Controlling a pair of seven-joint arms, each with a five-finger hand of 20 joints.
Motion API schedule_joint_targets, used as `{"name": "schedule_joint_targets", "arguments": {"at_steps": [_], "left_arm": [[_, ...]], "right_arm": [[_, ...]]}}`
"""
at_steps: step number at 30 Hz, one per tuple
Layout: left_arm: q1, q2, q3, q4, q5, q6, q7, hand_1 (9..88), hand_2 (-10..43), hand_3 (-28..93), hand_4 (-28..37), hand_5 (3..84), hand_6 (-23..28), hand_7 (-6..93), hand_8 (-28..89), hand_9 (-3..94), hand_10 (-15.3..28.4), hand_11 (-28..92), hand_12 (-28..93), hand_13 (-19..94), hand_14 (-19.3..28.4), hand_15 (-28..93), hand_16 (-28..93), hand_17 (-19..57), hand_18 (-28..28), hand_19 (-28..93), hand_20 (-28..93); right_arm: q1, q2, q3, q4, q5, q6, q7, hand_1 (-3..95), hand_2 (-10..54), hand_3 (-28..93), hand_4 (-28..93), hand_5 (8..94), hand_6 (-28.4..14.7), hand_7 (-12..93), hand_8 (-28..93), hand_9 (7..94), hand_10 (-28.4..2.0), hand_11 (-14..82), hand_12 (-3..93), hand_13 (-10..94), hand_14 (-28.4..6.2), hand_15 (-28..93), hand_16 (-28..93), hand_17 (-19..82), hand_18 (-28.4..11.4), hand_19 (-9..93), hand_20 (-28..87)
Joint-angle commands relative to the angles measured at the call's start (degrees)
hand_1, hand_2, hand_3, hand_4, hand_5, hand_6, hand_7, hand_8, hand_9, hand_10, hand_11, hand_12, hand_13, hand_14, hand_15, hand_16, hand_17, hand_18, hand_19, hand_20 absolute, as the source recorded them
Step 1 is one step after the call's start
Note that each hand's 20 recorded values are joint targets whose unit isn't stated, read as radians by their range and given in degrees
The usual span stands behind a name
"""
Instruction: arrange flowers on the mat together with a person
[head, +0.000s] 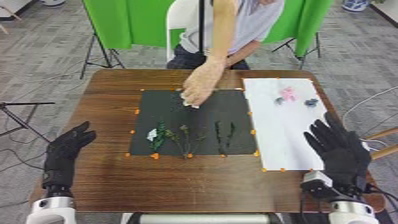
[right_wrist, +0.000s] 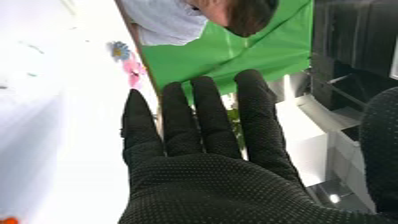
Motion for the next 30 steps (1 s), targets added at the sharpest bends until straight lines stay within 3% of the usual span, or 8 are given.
{"name": "schedule_joint_targets", "arguments": {"at_steps": [1, 30], "left_arm": [[1.0, -0.54, -0.1, -0.21, 0.26, -0.17, -0.68, 23.2, 0.0, 70, -28.3, 50.4, 5.9, 10.0, -6, 50.8, 14.8, 19, 12, 43, 16.9, 13, -1, 13.8, 11.0, 4, 21], [0.7, -0.45, -0.2, -0.07, 0.57, -0.83, -1.1, 25.4, -0.6, 70, -27.3, 50.3, 5.8, 10.2, -6, 50.8, 14.8, 19, 12, 43, 16.8, 13, -1, 13.7, 10.9, 4, 21]], "right_arm": [[-2.1, -0.5, 0.5, -0.5, 0.0, -1.3, -1.0, 5.0, 4.4, 76, -19, 39.3, -0.9, 9, -8, 37.5, -14.8, 3.4, 9.5, 28, -13.7, 8, 10, 16, -14.9, 3, 23], [-3.2, -0.8, 1.2, -0.6, -0.4, -1.7, -1.3, 6.0, 3.5, 76, -18, 41.0, -1.5, 9, -8, 38.0, -14.8, 3.5, 9.8, 28, -13.7, 8, 11, 16, -14.9, 3, 23]]}}
